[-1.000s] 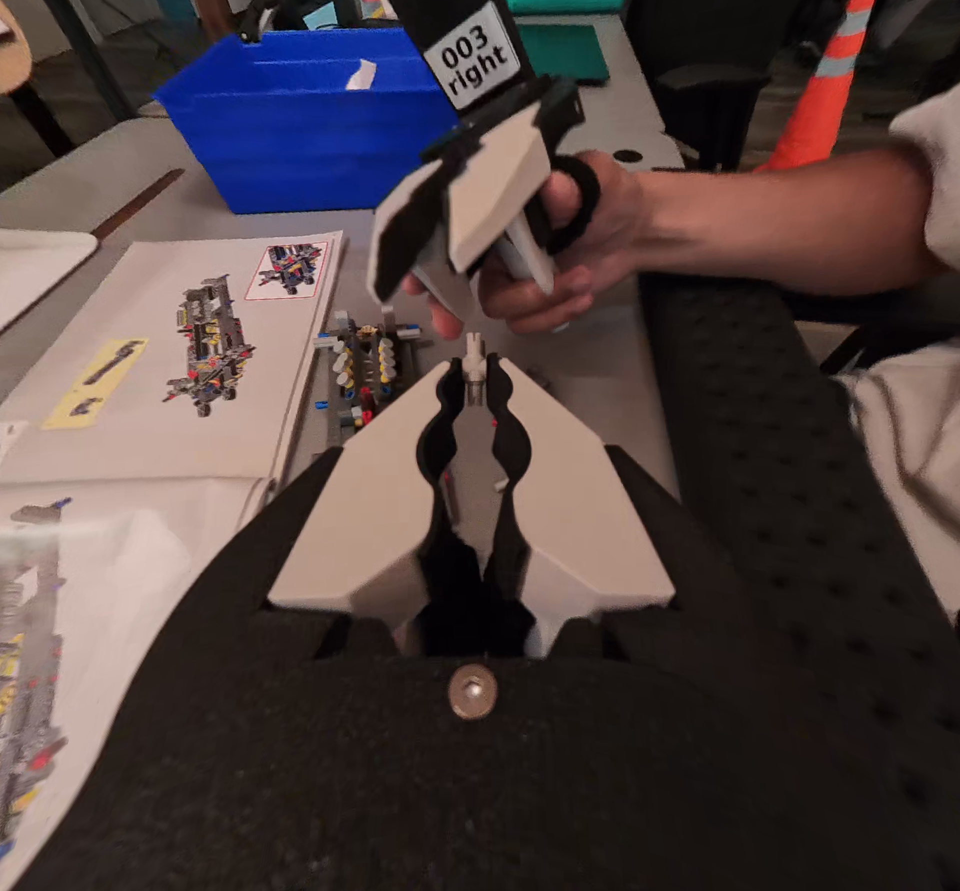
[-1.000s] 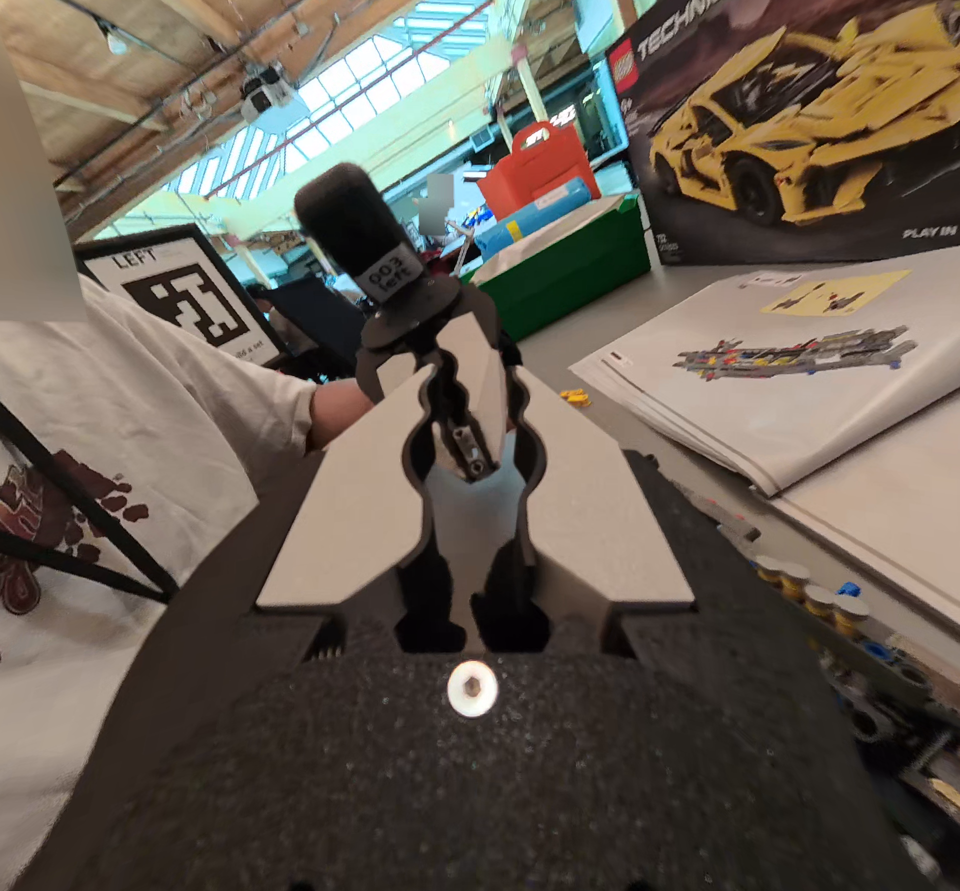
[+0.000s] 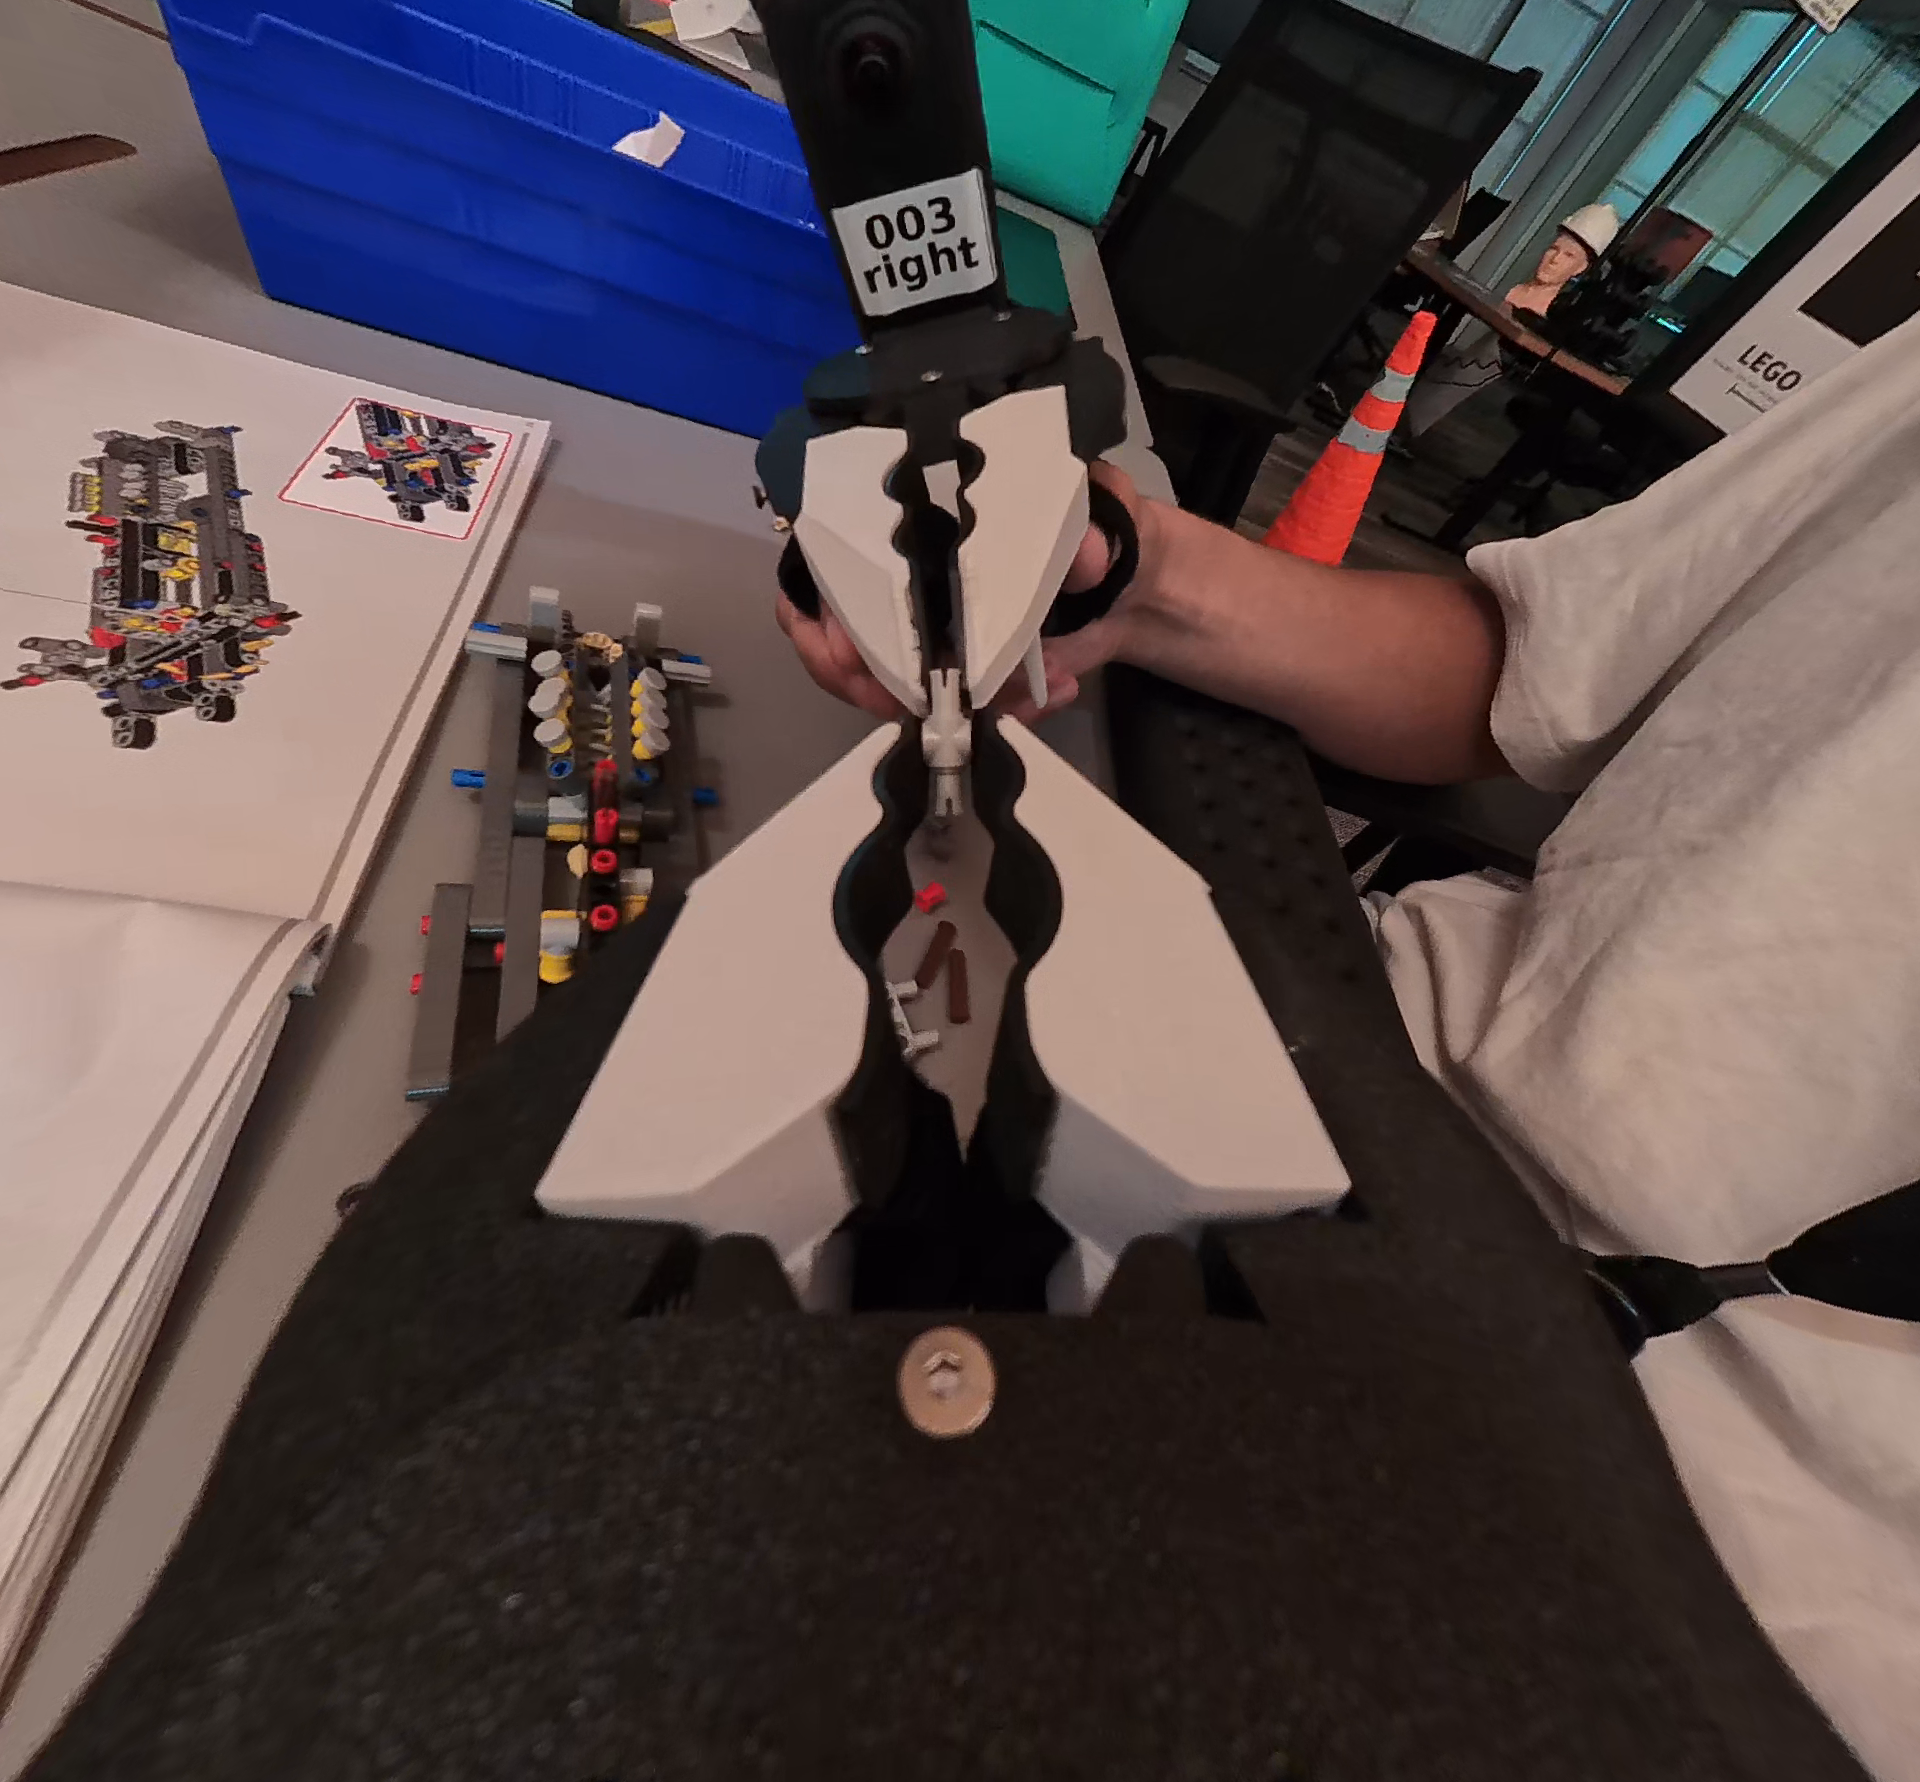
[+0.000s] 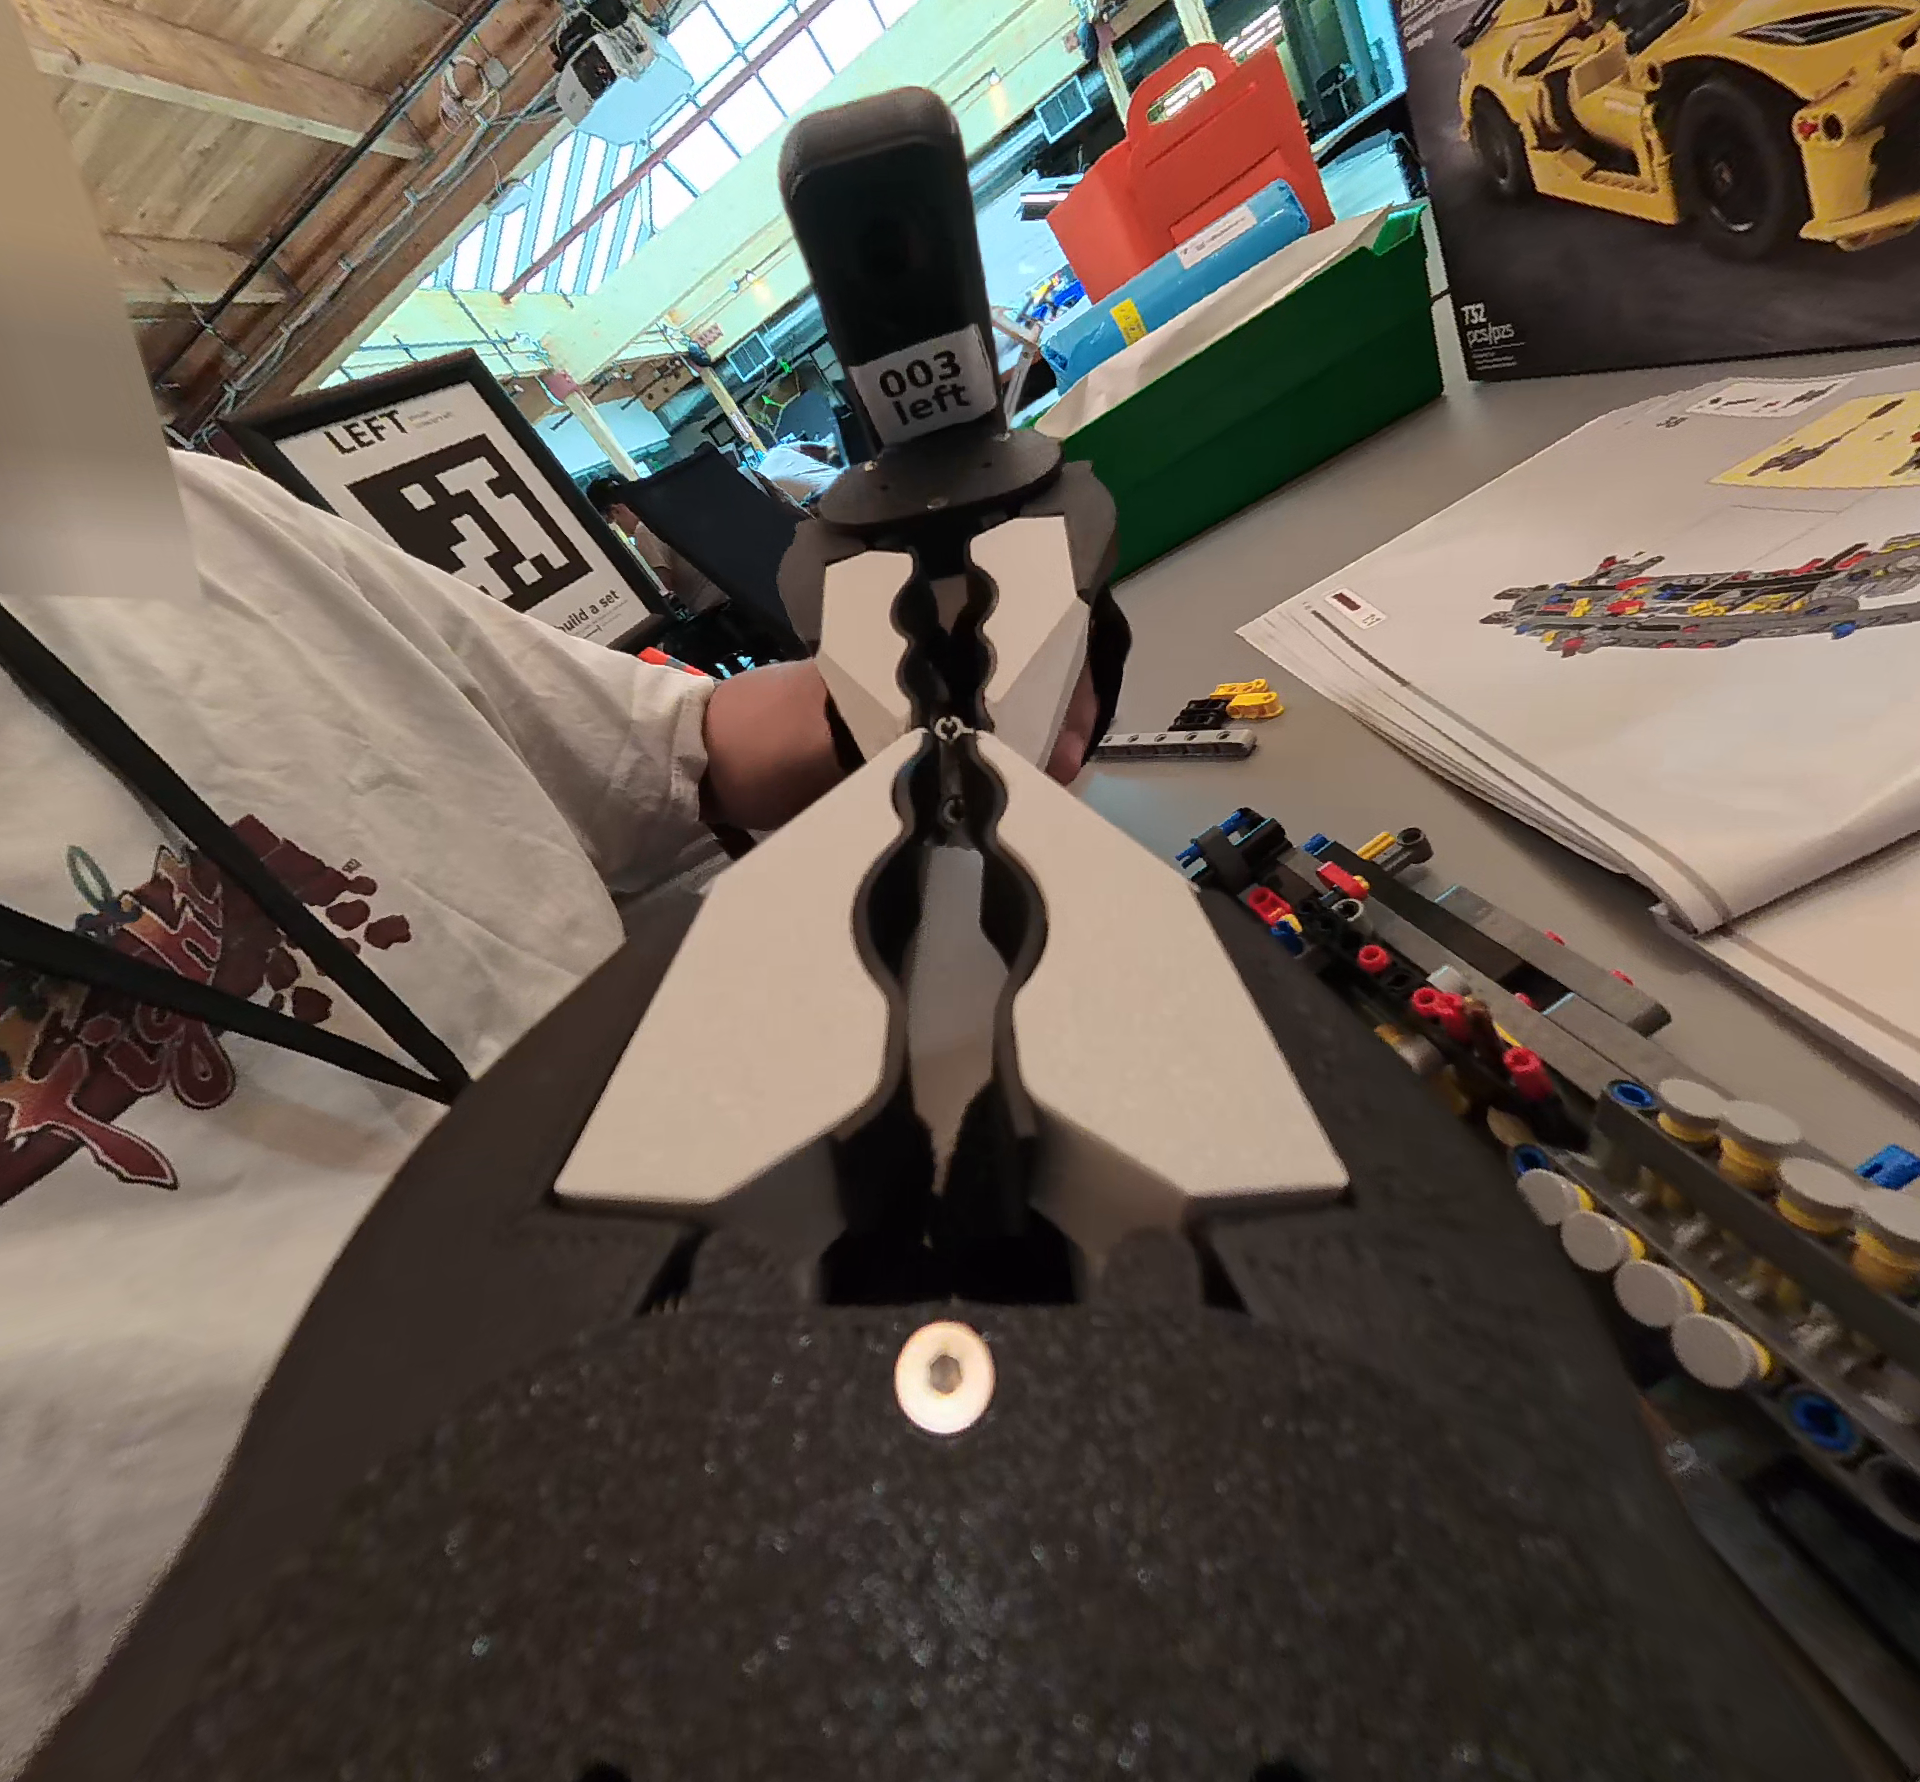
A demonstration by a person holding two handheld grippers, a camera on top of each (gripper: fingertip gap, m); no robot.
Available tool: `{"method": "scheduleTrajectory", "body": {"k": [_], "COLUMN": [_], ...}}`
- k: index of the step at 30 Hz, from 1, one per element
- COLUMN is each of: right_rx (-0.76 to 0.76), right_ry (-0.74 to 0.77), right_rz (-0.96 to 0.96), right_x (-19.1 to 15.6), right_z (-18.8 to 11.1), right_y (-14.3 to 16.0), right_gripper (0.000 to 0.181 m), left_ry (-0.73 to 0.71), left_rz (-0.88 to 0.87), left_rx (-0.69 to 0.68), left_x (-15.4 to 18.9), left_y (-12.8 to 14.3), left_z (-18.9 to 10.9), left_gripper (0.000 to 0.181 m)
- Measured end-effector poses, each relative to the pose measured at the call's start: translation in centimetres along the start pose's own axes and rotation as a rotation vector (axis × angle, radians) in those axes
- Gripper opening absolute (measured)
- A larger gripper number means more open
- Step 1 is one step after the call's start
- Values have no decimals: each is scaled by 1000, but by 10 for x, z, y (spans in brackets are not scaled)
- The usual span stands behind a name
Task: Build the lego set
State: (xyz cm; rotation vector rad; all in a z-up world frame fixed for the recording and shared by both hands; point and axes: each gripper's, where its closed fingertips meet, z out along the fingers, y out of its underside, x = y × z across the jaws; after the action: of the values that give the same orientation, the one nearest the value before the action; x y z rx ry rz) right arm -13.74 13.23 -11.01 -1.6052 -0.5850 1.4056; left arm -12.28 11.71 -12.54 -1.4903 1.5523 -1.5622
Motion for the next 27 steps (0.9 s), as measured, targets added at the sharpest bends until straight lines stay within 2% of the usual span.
{"method": "scheduleTrajectory", "body": {"k": [7,10,14,18,27], "right_rx": [-33,20,87,42,91], "right_ry": [31,76,182,133,55], "right_rz": [-3,-33,-29,65,33], "right_x": [5,10,29,26,9], "right_z": [1,-2,-13,1,10], "right_y": [5,-4,-15,-4,-14], "right_gripper": [2,7,22,27,14], "left_ry": [4,-33,-99,-17,60], "left_rz": [-11,-18,-54,-170,-267], "left_rx": [-35,-16,100,271,361], "left_x": [-3,-12,-28,-22,-16], "left_y": [6,2,-16,-38,-44], "left_z": [-1,-6,-17,-25,-21], "left_gripper": [7,7,7,6,7]}}
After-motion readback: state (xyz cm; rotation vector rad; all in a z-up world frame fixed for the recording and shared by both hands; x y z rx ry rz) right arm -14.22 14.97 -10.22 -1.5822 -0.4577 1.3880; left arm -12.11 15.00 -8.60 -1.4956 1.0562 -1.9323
